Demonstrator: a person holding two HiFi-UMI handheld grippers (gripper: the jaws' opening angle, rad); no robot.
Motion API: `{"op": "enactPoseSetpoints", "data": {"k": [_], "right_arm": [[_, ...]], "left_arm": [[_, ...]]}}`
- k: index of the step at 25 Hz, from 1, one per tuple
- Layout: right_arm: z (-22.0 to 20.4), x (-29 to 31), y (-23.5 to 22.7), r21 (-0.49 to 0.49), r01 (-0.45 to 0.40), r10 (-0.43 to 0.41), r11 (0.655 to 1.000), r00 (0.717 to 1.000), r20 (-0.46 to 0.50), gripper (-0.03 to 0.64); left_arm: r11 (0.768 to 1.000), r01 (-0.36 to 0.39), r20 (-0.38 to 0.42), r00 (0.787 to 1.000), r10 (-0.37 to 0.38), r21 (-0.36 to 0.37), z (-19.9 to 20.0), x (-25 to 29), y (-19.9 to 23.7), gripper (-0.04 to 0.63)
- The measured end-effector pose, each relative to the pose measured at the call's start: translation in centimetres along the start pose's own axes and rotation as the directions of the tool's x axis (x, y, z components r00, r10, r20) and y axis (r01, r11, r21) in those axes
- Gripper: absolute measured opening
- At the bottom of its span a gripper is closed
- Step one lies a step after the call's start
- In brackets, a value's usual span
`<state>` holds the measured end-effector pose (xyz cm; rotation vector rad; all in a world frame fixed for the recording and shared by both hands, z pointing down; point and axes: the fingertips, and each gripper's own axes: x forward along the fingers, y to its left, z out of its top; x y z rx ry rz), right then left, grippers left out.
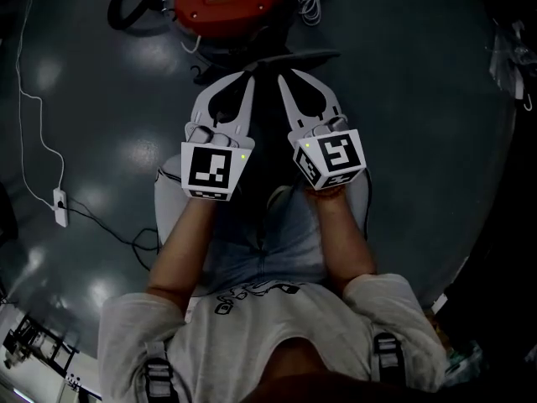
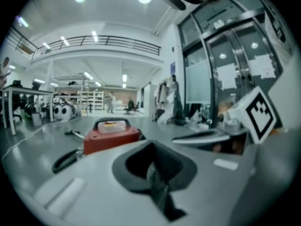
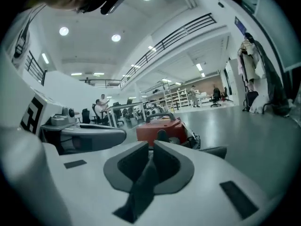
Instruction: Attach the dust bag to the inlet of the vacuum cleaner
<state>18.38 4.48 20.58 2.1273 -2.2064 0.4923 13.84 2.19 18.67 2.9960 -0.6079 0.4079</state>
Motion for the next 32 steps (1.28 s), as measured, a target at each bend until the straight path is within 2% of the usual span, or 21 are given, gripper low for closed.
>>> {"op": "enactPoseSetpoints", "data": {"k": [2,4,7,11,17,32], "right_arm": [[0.4,-0.1,0.5,-0.009,-0.005,0.005,1.000,1.000,0.022,0.037],[0.8,-0.2,0.7,-0.067,0.001,0.001,0.998,0.999,0.036,0.031],[0.5,-0.3,0.3,-0.088,0.021,-0.019,0.996,1.000,0.024,0.012],[0.9,-0.4,0.2,-0.097,0.036,-0.033,0.995,0.999,0.030,0.011],[0.7,0.0,0.9,-0.110,0.019,-0.016,0.994,0.999,0.029,0.011],[0.8,0.2,1.0,-0.128,0.011,-0.008,0.992,1.000,0.024,0.011]], "left_arm": [[0.998,-0.013,0.047,0.999,0.016,-0.061,1.0,-0.9,0.1,0.003],[0.996,-0.025,0.067,0.997,0.031,-0.082,1.8,-1.9,0.5,0.004],[0.997,-0.034,0.027,0.999,0.036,-0.063,1.1,-2.6,0.9,0.003],[0.998,-0.001,-0.005,1.000,0.001,-0.055,0.0,-1.5,0.0,0.003],[1.000,0.017,-0.020,1.000,-0.018,-0.026,-0.3,-0.6,-0.6,0.003],[0.999,0.023,-0.055,0.998,-0.025,-0.038,-0.9,0.1,-0.4,0.003]]}}
